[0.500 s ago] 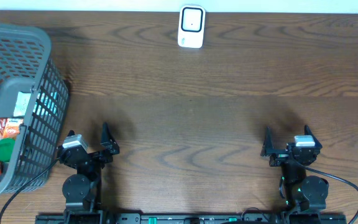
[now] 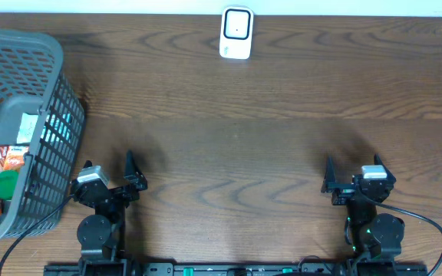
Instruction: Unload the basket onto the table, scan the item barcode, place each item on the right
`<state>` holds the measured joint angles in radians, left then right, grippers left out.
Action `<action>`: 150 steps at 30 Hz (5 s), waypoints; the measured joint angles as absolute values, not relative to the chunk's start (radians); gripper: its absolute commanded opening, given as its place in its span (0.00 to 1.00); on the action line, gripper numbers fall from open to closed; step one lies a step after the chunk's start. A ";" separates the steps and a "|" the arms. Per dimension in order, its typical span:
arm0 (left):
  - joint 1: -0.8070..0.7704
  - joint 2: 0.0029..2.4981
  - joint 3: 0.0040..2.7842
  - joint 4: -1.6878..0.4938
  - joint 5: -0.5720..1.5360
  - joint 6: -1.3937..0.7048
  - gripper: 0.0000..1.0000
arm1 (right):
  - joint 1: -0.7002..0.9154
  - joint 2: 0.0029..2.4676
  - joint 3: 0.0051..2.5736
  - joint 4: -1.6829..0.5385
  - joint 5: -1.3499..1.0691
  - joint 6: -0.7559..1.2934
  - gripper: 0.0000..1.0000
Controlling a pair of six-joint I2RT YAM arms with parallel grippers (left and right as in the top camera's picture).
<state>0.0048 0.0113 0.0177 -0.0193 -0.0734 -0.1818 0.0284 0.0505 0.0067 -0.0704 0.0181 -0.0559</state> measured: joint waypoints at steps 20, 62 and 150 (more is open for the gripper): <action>0.005 0.011 0.018 -0.019 -0.073 -0.182 0.98 | 0.028 0.051 0.007 -0.070 0.018 -0.056 0.99; 0.005 0.011 0.018 -0.019 -0.081 -0.182 0.98 | 0.028 0.051 0.007 -0.070 0.018 -0.056 0.99; 0.823 1.603 1.817 -1.248 -0.111 -0.265 0.98 | 0.028 0.052 0.007 -0.071 0.018 -0.056 0.99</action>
<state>0.8234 1.6032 1.8168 -1.2476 -0.1112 -0.2649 0.0284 0.0521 0.0067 -0.0708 0.0181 -0.0559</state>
